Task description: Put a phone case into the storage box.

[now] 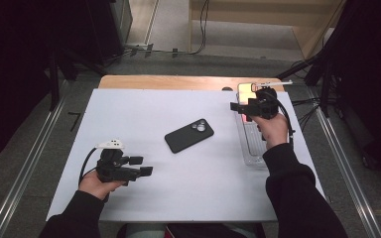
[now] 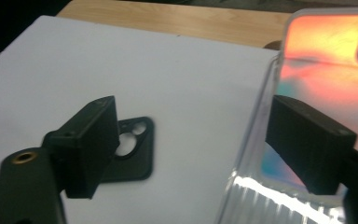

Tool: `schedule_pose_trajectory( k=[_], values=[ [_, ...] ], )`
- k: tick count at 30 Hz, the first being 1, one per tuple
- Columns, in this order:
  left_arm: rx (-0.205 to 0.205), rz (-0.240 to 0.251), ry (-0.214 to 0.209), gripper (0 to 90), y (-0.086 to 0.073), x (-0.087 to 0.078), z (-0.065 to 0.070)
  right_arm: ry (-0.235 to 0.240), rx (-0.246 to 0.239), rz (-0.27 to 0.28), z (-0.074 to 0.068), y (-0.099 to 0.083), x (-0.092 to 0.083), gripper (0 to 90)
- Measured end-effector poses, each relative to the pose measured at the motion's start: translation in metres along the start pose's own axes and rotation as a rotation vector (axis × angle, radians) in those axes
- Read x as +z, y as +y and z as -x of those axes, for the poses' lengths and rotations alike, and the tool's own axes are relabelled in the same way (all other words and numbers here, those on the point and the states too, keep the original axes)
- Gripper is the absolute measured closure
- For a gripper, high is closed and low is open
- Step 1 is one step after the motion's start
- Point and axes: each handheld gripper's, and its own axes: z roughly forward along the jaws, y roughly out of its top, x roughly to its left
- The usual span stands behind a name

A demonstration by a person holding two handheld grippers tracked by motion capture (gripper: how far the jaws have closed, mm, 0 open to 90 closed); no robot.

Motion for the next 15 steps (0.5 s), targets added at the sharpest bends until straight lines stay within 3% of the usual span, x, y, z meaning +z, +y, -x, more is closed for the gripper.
schedule_pose_trajectory(
  k=[12,15],
  values=[
    [0.011,-0.011,-0.021,30.6,0.01,0.008,-0.003,0.147,-0.045,-0.026,-0.019,-0.025,-0.011,21.5],
    [0.017,-0.018,-0.022,30.6,0.011,0.009,-0.003,0.165,-0.054,-0.03,-0.022,-0.031,-0.013,21.6]
  ],
)
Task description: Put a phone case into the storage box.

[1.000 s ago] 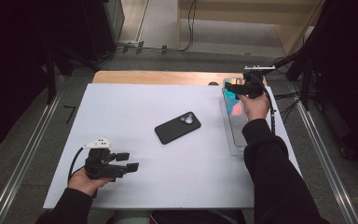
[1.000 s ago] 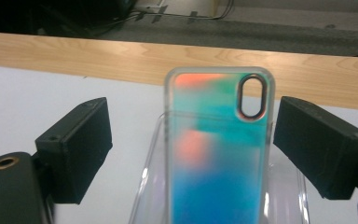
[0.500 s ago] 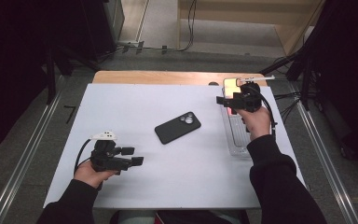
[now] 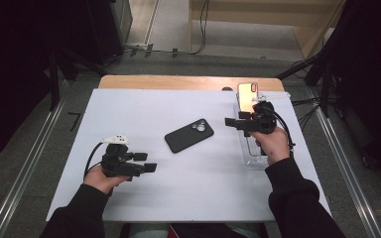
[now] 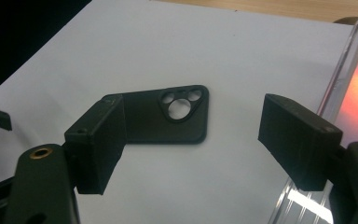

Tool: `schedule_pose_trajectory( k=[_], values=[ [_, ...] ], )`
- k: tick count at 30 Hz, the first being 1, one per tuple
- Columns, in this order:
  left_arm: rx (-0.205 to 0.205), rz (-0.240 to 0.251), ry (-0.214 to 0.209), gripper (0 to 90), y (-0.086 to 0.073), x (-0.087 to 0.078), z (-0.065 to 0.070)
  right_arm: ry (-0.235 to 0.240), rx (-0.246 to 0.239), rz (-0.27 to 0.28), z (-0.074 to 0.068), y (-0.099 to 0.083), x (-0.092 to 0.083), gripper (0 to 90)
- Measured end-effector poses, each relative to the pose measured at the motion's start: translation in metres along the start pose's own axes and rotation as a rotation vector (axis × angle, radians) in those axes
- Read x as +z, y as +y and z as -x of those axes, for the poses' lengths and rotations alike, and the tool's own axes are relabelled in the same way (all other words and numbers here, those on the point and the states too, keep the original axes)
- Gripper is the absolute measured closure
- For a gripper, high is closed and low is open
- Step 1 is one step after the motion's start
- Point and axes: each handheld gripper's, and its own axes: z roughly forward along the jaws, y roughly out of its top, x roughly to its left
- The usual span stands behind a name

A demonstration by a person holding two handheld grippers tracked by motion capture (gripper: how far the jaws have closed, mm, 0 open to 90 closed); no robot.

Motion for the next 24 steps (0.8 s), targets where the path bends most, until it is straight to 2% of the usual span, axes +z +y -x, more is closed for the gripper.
schedule_pose_trajectory(
  k=[6,16,24],
  values=[
    [0.006,-0.002,-0.007,30.5,0.0,0.002,0.001,0.033,-0.029,0.001,-0.006,-0.01,-0.002,21.5],
    [0.012,0.001,-0.011,30.4,0.0,0.001,0.0,0.099,-0.079,-0.044,-0.023,-0.025,-0.004,21.6],
    [0.008,0.001,-0.011,30.4,-0.002,0.0,0.0,0.129,-0.129,-0.079,-0.036,-0.042,-0.01,21.6]
  ],
)
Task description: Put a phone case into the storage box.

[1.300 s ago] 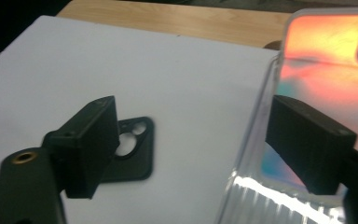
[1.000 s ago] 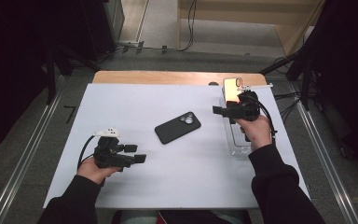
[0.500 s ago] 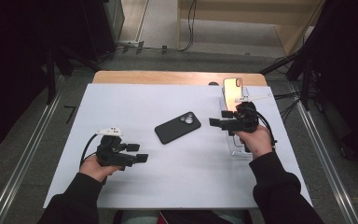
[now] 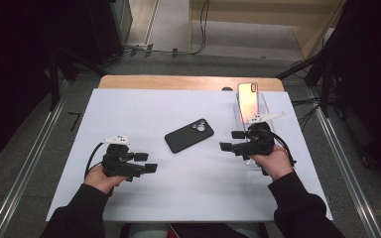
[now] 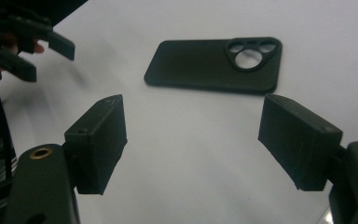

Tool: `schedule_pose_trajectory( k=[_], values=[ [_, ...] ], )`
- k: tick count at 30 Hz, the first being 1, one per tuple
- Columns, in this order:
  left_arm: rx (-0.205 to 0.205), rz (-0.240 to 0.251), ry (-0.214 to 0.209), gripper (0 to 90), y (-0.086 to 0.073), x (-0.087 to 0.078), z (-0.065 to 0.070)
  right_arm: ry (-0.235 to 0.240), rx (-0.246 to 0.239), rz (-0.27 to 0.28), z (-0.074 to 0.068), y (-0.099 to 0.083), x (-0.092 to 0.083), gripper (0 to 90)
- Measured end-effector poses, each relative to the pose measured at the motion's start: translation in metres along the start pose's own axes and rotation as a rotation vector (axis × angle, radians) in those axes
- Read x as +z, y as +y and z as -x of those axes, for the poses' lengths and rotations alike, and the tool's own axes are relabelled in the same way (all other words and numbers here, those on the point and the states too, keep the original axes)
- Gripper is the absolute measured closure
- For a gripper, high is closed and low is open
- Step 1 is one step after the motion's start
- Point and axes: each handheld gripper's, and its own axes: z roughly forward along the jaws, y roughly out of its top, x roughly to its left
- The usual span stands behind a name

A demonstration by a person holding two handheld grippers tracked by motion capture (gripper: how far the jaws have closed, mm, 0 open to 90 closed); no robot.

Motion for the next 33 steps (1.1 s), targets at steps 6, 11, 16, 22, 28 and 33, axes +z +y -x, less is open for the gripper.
schedule_pose_trajectory(
  k=[6,11,16,22,28,33],
  values=[
    [-0.003,0.006,0.005,30.4,-0.003,-0.004,0.002,0.02,-0.023,-0.052,-0.011,-0.014,0.002,21.6],
    [-0.004,0.004,0.009,30.4,-0.005,-0.006,0.002,0.033,-0.058,-0.067,-0.02,-0.025,0.003,21.6],
    [-0.005,0.008,0.009,30.4,-0.006,-0.007,0.002,0.044,-0.076,-0.072,-0.023,-0.034,0.004,21.6],
    [-0.007,0.011,0.006,30.4,-0.007,-0.008,0.003,0.054,-0.073,-0.093,-0.022,-0.046,0.004,21.6],
    [-0.01,0.011,0.007,30.4,-0.007,-0.008,0.003,0.05,-0.063,-0.116,-0.019,-0.058,0.0,21.6],
    [-0.017,0.011,-0.002,30.3,-0.007,-0.009,0.004,0.051,-0.063,-0.115,-0.018,-0.063,-0.002,21.6]
  ],
)
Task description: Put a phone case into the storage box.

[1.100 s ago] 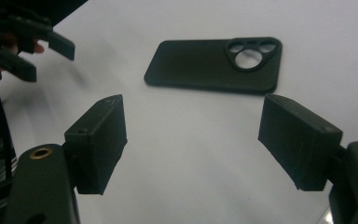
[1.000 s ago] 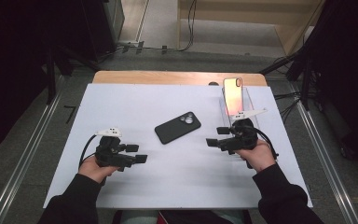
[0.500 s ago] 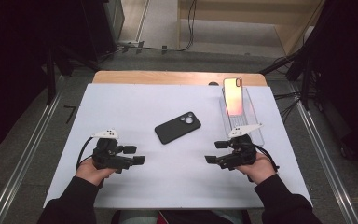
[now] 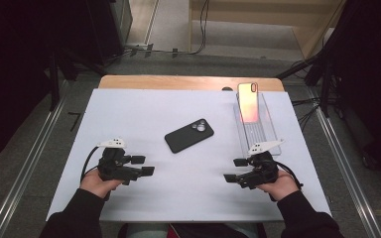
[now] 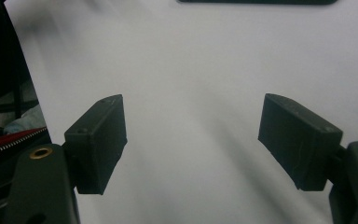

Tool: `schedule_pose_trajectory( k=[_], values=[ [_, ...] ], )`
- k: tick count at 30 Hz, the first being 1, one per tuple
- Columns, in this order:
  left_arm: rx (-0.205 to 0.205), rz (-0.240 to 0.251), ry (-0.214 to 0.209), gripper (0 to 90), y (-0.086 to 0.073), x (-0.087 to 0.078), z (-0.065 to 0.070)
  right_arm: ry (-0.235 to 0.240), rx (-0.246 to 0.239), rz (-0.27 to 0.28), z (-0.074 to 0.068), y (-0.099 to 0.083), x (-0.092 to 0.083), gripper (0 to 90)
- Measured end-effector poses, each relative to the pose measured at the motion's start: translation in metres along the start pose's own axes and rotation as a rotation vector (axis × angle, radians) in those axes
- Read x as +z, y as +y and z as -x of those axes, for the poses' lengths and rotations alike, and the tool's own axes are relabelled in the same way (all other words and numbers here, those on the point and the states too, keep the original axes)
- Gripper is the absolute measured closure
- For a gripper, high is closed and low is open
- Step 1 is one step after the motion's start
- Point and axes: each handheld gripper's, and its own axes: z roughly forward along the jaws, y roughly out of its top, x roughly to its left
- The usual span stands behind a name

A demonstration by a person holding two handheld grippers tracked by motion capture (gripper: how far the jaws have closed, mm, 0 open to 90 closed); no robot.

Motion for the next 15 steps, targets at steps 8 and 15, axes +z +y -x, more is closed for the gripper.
schedule_pose_trajectory(
  k=[8,15],
  values=[
    [0.043,0.021,0.008,21.4,0.01,0.003,0.001,-0.005,0.0,-0.007,0.0,-0.008,-0.001,21.6],
    [0.097,0.004,-0.018,0.0,0.025,0.013,0.002,0.001,0.012,-0.005,0.001,-0.013,-0.005,21.5]
  ],
)
